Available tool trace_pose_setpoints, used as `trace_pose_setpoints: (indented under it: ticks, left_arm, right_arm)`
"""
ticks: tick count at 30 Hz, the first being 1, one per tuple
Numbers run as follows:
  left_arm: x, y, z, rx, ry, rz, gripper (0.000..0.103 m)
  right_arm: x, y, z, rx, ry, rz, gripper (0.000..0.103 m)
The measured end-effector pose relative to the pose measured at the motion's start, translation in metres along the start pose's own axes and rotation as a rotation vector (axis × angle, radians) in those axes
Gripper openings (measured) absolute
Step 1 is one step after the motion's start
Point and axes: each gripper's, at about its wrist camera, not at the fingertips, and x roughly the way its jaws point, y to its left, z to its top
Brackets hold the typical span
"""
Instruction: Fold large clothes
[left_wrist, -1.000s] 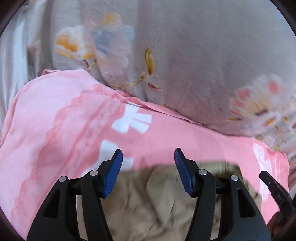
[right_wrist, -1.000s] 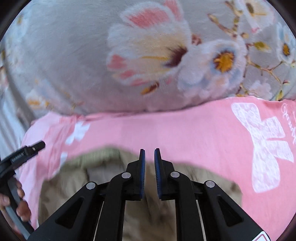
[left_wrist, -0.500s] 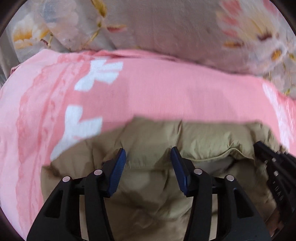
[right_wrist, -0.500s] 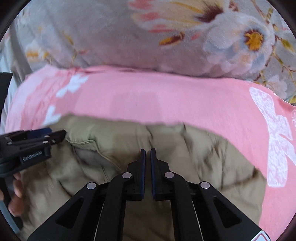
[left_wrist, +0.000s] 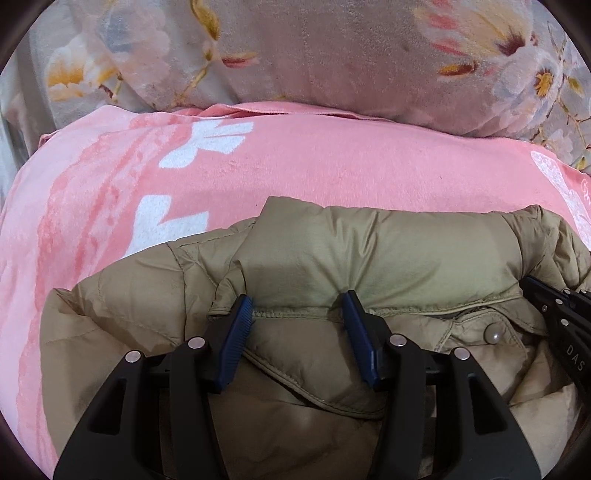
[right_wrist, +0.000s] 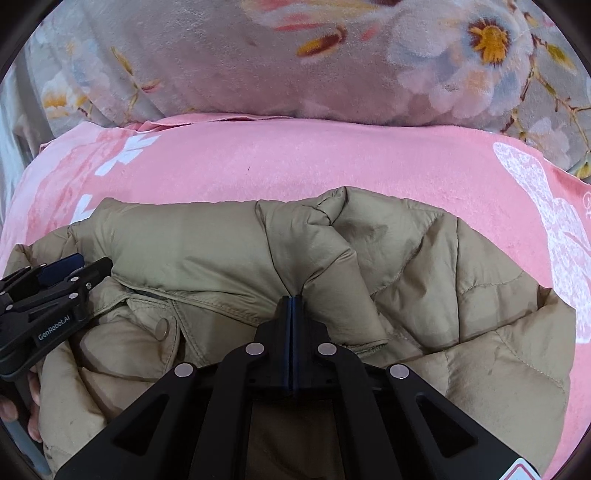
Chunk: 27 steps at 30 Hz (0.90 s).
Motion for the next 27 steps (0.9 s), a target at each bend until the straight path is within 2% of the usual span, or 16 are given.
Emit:
trace_pose_setpoints:
  ticks: [16, 27]
  left_arm:
    - [0.0055, -0.0014, -0.0017, 0.013, -0.008, 0.022, 0.050]
    - [0.0047, -0.0016, -0.0018, 0.017, -0.011, 0.032, 0.050]
  right_arm:
    - [0.0025, -0.0092, 0.0001, 0.047, -0.005, 0.053, 0.000]
    - [0.0017, -0.0094, 0.0010, 0.052, -0.005, 0.058, 0.000]
